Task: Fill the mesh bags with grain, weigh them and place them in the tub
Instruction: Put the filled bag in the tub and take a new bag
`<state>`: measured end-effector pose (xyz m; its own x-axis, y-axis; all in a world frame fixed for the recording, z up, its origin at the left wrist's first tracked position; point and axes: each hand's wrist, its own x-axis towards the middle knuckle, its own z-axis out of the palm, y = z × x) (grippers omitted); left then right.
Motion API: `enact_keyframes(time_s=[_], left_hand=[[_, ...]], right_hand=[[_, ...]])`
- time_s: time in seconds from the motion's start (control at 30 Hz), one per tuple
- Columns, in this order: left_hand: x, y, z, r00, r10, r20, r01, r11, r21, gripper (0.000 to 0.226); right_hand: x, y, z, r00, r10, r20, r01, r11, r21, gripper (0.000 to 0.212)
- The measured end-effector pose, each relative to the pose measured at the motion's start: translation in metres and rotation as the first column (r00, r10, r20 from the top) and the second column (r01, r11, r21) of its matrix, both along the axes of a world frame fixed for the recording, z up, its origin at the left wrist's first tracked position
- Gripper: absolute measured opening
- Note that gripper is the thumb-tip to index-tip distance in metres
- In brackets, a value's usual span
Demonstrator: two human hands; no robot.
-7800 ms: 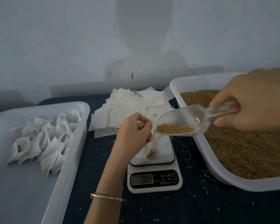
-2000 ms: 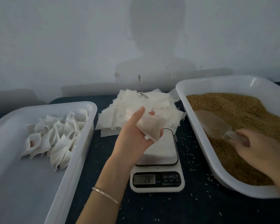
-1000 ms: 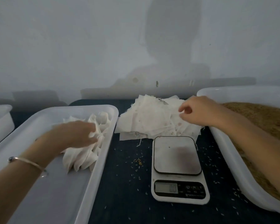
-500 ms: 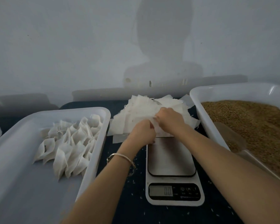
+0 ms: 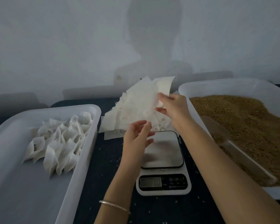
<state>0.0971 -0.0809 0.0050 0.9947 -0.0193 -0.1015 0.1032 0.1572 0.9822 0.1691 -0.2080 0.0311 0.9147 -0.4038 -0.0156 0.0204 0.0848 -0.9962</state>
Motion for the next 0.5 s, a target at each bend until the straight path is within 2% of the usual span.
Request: enact_keyframes(time_s=[0.07, 0.17, 0.23, 0.3, 0.4, 0.5], left_hand=[[-0.008, 0.000, 0.000, 1.000, 0.005, -0.024, -0.005, 1.000, -0.004, 0.016], [-0.021, 0.005, -0.003, 1.000, -0.025, -0.013, 0.025, 1.000, 0.013, 0.013], [-0.029, 0.009, -0.007, 0.999, -0.046, 0.006, 0.046, 0.999, 0.028, 0.012], [-0.037, 0.013, -0.012, 0.998, -0.060, 0.025, 0.059, 0.998, 0.027, 0.012], [-0.045, 0.015, -0.017, 0.996, -0.074, 0.047, 0.073, 0.997, 0.029, 0.013], [-0.048, 0.009, -0.018, 0.996, -0.074, 0.045, 0.073, 0.997, 0.018, 0.017]], right_hand=[[0.014, 0.005, -0.008, 0.996, 0.005, -0.089, -0.014, 0.996, -0.092, 0.024], [0.028, 0.007, -0.022, 0.981, -0.018, -0.195, -0.064, 0.912, -0.406, 0.032], [0.033, 0.004, -0.028, 0.983, -0.066, -0.169, -0.021, 0.885, -0.465, 0.039], [0.032, 0.001, -0.029, 0.988, -0.144, -0.060, 0.097, 0.869, -0.485, 0.038], [0.021, -0.001, -0.019, 0.969, -0.220, 0.116, 0.246, 0.909, -0.336, 0.037], [0.000, 0.002, 0.003, 0.966, -0.229, 0.118, 0.223, 0.973, 0.064, 0.038]])
